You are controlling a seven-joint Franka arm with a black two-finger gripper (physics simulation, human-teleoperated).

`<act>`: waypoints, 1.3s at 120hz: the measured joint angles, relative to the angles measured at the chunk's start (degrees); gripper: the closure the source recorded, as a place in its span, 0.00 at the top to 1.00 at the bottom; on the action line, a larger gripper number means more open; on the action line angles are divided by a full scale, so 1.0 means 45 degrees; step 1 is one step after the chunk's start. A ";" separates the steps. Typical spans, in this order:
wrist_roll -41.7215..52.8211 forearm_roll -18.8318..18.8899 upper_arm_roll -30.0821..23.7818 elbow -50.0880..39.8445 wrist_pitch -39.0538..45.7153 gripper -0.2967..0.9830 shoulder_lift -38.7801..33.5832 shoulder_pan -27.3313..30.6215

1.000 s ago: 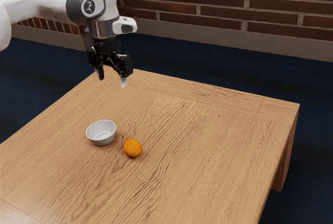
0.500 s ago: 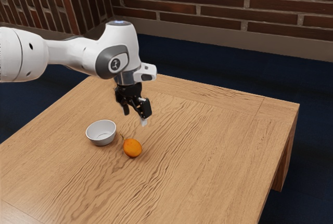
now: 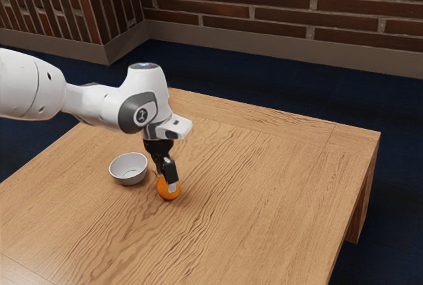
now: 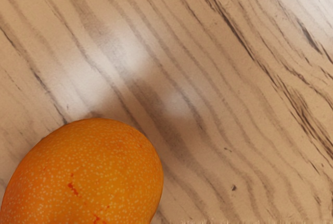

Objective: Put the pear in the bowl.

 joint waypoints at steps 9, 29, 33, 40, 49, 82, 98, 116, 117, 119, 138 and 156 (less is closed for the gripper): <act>0.0791 -0.0114 0.0000 -0.0153 0.0313 0.77 0.0064 0.0083; 0.2352 -0.0214 0.0250 -0.0104 0.0735 0.77 0.0055 0.0193; 0.2627 -0.0223 0.0334 -0.0086 0.0785 0.77 0.0069 0.0220; 0.3077 -0.0237 0.0411 -0.0051 0.0857 0.77 0.0156 0.0242; 0.3602 -0.0305 0.0440 -0.0033 0.0966 0.77 0.0361 0.0244; 0.5066 -0.0588 0.0450 -0.0088 0.1395 0.77 0.0998 0.0249; 0.5567 -0.0625 0.0450 -0.0104 0.1514 0.74 0.1091 0.0261; 0.6013 -0.0840 0.0450 -0.0106 0.1666 0.68 0.1225 0.0262; 0.6035 -0.0847 0.0450 -0.0106 0.1673 0.68 0.1226 0.0262; 0.6077 -0.0861 0.0450 -0.0103 0.1685 0.67 0.1229 0.0262; 0.6403 -0.0951 0.0450 -0.0087 0.1762 0.56 0.1219 0.0262; 0.6607 -0.1013 0.0451 -0.0082 0.1821 0.51 0.1175 0.0262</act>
